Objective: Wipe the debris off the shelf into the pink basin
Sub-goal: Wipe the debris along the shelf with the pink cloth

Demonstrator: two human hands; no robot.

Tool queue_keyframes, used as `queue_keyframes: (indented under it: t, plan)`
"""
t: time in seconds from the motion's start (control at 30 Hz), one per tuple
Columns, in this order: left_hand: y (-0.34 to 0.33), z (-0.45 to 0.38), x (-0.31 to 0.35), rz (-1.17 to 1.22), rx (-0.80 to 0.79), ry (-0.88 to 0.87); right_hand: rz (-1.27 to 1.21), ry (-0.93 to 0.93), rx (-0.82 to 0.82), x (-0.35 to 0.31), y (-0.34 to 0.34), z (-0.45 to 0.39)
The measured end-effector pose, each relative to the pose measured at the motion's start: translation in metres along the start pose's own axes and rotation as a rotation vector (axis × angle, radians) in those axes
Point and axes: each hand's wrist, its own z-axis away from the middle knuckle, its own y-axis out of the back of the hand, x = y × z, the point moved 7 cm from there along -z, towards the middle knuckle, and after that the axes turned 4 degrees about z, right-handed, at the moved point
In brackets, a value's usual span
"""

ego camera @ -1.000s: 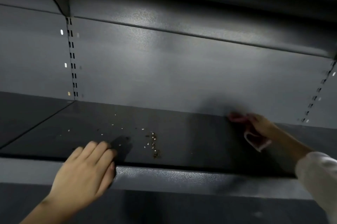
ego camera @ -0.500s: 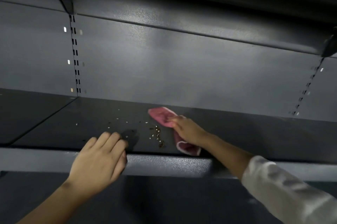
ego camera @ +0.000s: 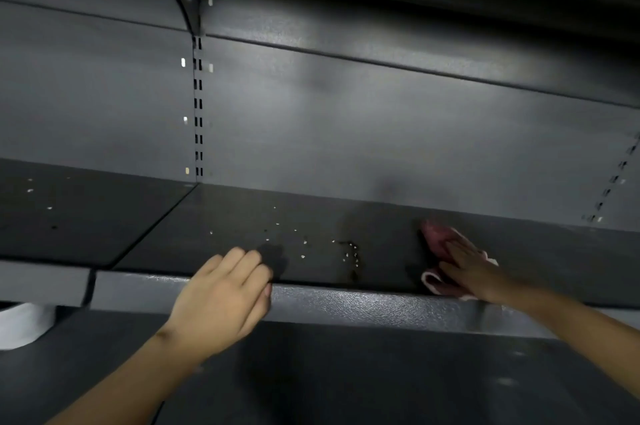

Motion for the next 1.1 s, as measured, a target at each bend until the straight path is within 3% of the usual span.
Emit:
queue_keyframes:
  t: [0.17, 0.37, 0.5, 0.67, 0.8, 0.97, 1.1]
  plan:
    - [-0.005, 0.002, -0.001, -0.026, 0.001, 0.020, -0.027, -0.038, -0.011, -0.053, 0.000, 0.011]
    - [-0.005, 0.002, -0.002, -0.031, 0.007, 0.038, -0.002, 0.249, 0.038, -0.180, 0.006, 0.003]
    - [-0.002, 0.001, -0.001, -0.046, -0.042, 0.013, -0.267, 0.326, 0.125, -0.227, 0.013, -0.008]
    - [0.011, 0.015, -0.027, -0.059, -0.072, 0.089, -0.337, 0.500, 0.284, -0.208, 0.048, -0.009]
    - [0.020, 0.027, -0.056, -0.089, -0.091, 0.113, -0.296, 0.423, 0.311, -0.133, 0.052, -0.008]
    - [0.019, 0.030, -0.064, -0.054, -0.036, 0.095, 0.032, 0.084, 0.028, -0.071, 0.006, -0.004]
    - [0.014, 0.032, -0.061, -0.056, -0.023, 0.090, 0.081, 0.159, 0.000, -0.129, 0.000, 0.008]
